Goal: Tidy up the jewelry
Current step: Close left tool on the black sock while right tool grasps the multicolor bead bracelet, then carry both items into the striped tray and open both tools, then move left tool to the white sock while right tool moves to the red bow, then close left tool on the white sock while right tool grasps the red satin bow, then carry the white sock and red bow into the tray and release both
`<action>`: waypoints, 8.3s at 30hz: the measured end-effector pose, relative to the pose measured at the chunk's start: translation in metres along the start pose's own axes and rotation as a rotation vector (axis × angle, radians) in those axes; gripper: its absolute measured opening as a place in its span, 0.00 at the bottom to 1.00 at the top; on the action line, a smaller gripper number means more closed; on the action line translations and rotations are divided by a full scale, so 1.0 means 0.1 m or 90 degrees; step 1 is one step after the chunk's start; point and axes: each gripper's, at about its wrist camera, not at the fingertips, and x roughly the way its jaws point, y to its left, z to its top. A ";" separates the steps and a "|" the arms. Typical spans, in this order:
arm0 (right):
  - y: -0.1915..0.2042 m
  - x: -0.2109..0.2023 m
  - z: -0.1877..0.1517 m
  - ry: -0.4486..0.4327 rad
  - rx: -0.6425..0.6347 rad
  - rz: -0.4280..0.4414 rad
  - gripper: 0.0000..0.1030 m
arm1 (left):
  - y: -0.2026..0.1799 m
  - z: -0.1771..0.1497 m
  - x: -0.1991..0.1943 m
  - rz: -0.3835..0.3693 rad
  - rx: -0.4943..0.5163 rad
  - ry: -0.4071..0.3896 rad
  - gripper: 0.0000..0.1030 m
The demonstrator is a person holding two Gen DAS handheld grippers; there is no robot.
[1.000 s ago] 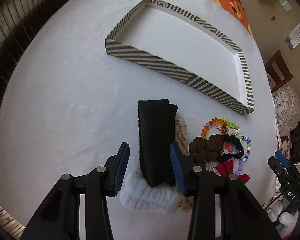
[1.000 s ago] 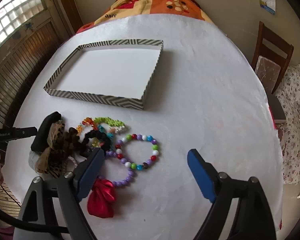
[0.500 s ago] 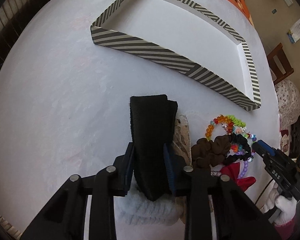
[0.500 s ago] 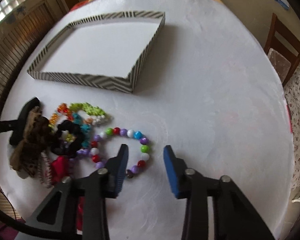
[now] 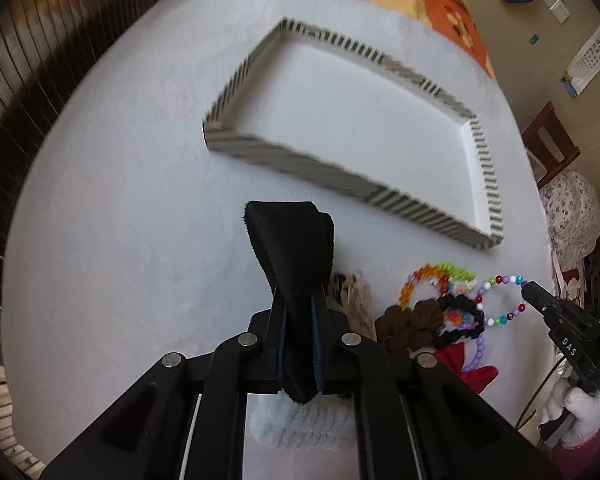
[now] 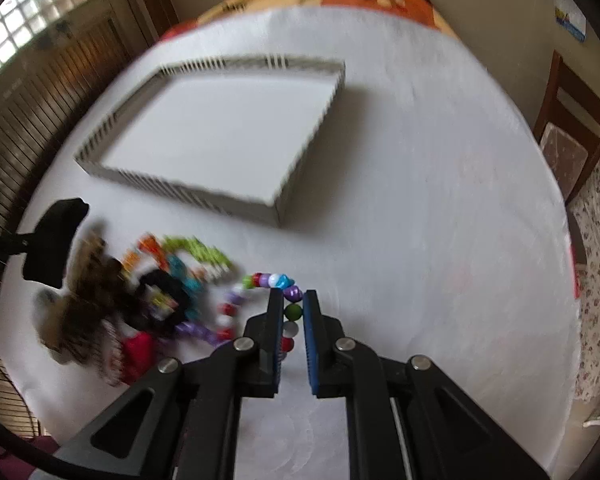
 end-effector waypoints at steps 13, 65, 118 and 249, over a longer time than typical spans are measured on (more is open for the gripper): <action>0.15 -0.39 0.54 -0.071 -0.030 0.013 0.09 | -0.15 0.68 -0.26 0.036 0.047 -0.090 0.02; 0.18 -0.05 0.60 -0.029 0.041 0.088 0.43 | -0.23 0.67 -0.15 0.085 0.066 -0.124 0.33; 0.38 -0.33 -0.53 0.036 0.021 0.054 0.53 | 0.05 -0.70 -0.41 -0.030 0.053 -0.001 0.33; -0.19 1.25 1.70 -0.018 0.034 0.045 0.48 | -0.18 2.08 0.90 0.033 0.014 -0.051 0.31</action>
